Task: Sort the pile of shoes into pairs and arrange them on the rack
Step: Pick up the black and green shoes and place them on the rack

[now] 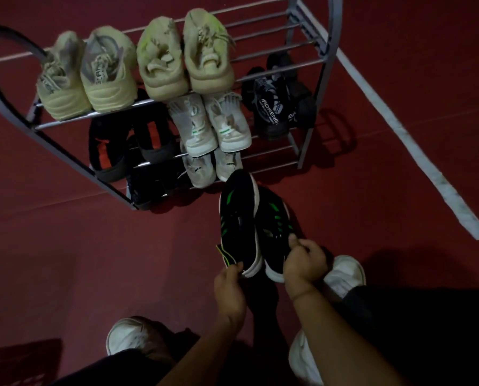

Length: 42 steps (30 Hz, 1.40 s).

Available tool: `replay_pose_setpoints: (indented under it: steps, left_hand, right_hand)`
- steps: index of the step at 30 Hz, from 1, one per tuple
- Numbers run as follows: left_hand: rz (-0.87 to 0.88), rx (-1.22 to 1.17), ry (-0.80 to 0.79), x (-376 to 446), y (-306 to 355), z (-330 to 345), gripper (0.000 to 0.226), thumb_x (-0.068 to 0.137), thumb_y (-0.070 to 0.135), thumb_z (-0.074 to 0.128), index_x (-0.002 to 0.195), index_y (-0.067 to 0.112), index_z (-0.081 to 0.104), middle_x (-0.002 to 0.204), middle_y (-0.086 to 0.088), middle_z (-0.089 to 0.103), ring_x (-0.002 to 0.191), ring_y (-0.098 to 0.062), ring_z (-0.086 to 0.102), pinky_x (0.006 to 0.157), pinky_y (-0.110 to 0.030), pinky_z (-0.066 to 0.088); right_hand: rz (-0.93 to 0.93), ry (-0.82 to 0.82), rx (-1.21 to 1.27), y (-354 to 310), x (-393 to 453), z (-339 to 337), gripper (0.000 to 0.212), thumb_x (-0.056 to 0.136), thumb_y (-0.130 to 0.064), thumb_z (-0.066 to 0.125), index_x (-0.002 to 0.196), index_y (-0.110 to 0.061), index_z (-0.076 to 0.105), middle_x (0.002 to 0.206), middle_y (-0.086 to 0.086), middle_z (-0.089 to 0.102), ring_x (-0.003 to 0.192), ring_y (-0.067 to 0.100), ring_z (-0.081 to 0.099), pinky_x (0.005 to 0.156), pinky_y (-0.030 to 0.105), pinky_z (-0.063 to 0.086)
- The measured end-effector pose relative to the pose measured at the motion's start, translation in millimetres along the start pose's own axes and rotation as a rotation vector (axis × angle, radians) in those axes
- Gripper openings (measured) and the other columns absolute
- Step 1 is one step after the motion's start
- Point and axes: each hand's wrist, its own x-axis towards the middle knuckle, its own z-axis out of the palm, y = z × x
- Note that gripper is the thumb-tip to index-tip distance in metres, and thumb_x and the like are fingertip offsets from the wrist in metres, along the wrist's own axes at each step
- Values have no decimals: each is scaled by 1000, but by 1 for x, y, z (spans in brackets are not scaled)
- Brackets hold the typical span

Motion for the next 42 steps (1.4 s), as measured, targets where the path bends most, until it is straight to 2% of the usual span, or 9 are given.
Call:
replay_pose_setpoints:
  steps: [5, 10, 17, 20, 24, 27, 32, 37, 42]
  left_hand:
    - [67, -73, 19, -3, 15, 46, 43, 98, 1, 47, 57, 15, 44, 47, 6, 44, 45, -8, 39, 41, -19, 35]
    - [56, -43, -22, 21, 42, 78, 44, 100, 16, 51, 58, 15, 38, 52, -6, 32, 48, -16, 29, 49, -31, 25]
    - [-13, 50, -52, 90, 78, 115, 62, 97, 30, 56, 36, 25, 44, 42, 1, 40, 38, -14, 35, 54, -32, 28]
    - [-54, 49, -103, 116, 92, 132, 54, 97, 31, 57, 46, 15, 58, 48, -8, 56, 43, -19, 49, 51, -29, 37]
    - [-138, 32, -122, 151, 95, 146, 67, 78, 54, 58, 115, 1, 75, 105, -21, 78, 82, -33, 73, 66, -36, 57]
    - [-129, 111, -117, 161, 86, 153, 47, 94, 45, 54, 107, 8, 78, 100, -15, 80, 95, -33, 77, 83, -46, 60]
    - [-141, 52, -60, 179, 82, 161, 39, 99, 36, 51, 103, 9, 79, 100, -12, 81, 98, -30, 77, 93, -49, 60]
    - [-124, -26, -60, 196, 110, 168, 27, 97, 28, 57, 98, 11, 77, 95, -9, 81, 96, -29, 75, 95, -48, 58]
    - [-155, -47, -84, 213, 122, 174, 41, 97, 35, 62, 129, 10, 67, 117, -12, 75, 106, -31, 72, 100, -54, 56]
  right_hand:
    - [-242, 72, 130, -50, 35, 7, 13, 78, -18, 79, 72, -18, 68, 83, -3, 67, 93, 28, 66, 91, 40, 53]
    - [-615, 2, -53, -90, 67, 28, 14, 78, -14, 83, 80, -10, 70, 92, 3, 60, 84, 16, 61, 77, 14, 47]
    - [-893, -61, -224, -104, 106, 73, 15, 81, -11, 79, 88, -10, 66, 102, 2, 53, 92, 19, 60, 82, 33, 55]
    - [-879, -158, -296, -121, 123, 99, 24, 77, -16, 83, 94, -13, 66, 108, 1, 52, 97, 20, 60, 85, 37, 56]
    - [-668, -292, -88, -112, 126, 103, 63, 71, -26, 87, 124, -19, 54, 128, -2, 44, 108, 7, 56, 90, 18, 51]
    - [-366, -282, -79, -79, 109, 106, 71, 82, -40, 75, 140, -18, 42, 139, 2, 39, 123, 12, 48, 102, 28, 48]
    - [-187, -307, -243, -65, 116, 123, 63, 96, -48, 54, 145, -14, 37, 138, 11, 53, 124, 27, 54, 104, 44, 47]
    - [-490, -197, -185, -83, 117, 123, 43, 91, -40, 68, 118, -7, 63, 108, 6, 69, 100, 17, 66, 91, 34, 54]
    - [-551, -212, -248, -98, 131, 136, 37, 90, -30, 71, 119, -9, 62, 106, 3, 68, 97, 16, 65, 84, 28, 54]
